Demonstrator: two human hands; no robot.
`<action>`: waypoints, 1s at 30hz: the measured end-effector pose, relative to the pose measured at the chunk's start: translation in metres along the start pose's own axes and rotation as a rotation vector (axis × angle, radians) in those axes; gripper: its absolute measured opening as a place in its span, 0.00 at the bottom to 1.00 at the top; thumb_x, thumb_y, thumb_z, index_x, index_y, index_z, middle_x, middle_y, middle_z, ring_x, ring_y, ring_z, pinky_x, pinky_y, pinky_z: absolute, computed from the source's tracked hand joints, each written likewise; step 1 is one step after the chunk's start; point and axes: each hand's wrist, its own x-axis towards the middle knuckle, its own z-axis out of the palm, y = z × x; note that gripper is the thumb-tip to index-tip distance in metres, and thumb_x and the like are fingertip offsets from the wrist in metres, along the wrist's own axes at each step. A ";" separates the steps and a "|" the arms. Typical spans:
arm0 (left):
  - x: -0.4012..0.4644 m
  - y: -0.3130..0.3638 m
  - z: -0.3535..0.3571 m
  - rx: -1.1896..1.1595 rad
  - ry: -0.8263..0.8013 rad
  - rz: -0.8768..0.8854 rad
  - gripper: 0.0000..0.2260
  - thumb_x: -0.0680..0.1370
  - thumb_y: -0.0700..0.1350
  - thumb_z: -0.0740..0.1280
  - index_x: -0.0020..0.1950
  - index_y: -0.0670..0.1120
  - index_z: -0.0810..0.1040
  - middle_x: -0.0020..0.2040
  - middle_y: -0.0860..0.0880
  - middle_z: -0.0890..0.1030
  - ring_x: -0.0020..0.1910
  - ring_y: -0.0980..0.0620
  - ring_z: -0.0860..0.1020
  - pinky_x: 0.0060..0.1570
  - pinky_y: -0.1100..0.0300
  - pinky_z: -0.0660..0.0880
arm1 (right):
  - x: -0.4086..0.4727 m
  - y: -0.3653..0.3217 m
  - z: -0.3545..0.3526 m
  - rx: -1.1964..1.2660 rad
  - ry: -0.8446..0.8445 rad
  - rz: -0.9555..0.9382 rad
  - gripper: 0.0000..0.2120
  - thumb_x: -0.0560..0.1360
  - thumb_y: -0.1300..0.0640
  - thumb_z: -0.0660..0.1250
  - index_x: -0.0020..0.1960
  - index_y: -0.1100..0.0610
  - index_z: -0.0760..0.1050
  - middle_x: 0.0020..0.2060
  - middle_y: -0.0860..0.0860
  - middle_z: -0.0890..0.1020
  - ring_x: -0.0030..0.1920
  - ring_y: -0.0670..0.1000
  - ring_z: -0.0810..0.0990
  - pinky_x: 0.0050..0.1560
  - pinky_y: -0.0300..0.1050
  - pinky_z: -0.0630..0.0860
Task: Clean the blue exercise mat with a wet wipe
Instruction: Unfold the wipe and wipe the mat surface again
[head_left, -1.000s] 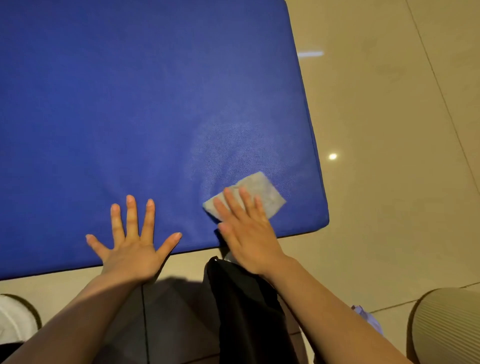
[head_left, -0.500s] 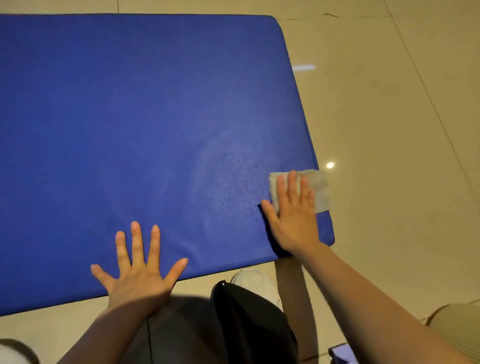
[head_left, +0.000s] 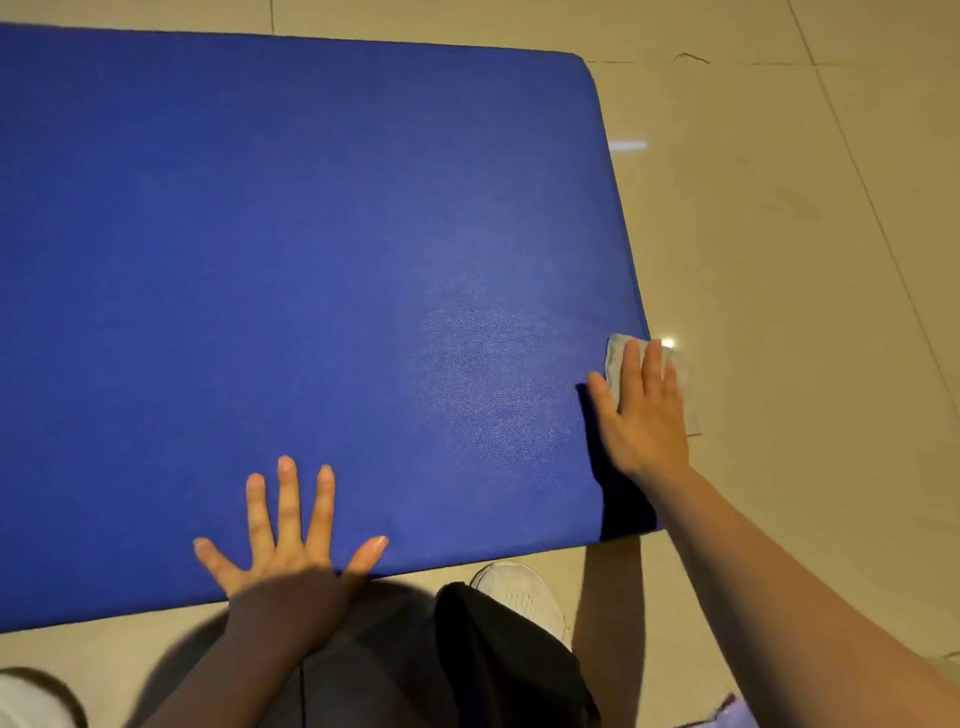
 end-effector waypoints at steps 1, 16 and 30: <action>0.000 -0.001 0.002 -0.003 0.032 0.028 0.37 0.76 0.72 0.43 0.75 0.49 0.62 0.77 0.43 0.58 0.77 0.43 0.47 0.51 0.18 0.58 | -0.001 -0.009 0.003 -0.023 0.005 0.011 0.46 0.72 0.26 0.36 0.80 0.54 0.40 0.79 0.53 0.40 0.78 0.54 0.37 0.77 0.53 0.37; 0.024 0.018 -0.036 -0.133 0.482 0.029 0.23 0.76 0.60 0.58 0.57 0.44 0.80 0.60 0.41 0.77 0.60 0.38 0.74 0.59 0.30 0.65 | 0.024 -0.053 0.012 -0.063 0.008 -0.335 0.43 0.74 0.26 0.35 0.80 0.51 0.46 0.80 0.49 0.45 0.79 0.52 0.42 0.77 0.51 0.38; 0.205 0.052 -0.092 -0.147 0.520 0.030 0.28 0.81 0.61 0.47 0.79 0.51 0.58 0.80 0.43 0.54 0.78 0.45 0.51 0.70 0.30 0.45 | 0.038 -0.068 0.015 -0.244 -0.053 -0.764 0.38 0.78 0.28 0.47 0.80 0.50 0.50 0.80 0.50 0.49 0.79 0.55 0.42 0.75 0.56 0.43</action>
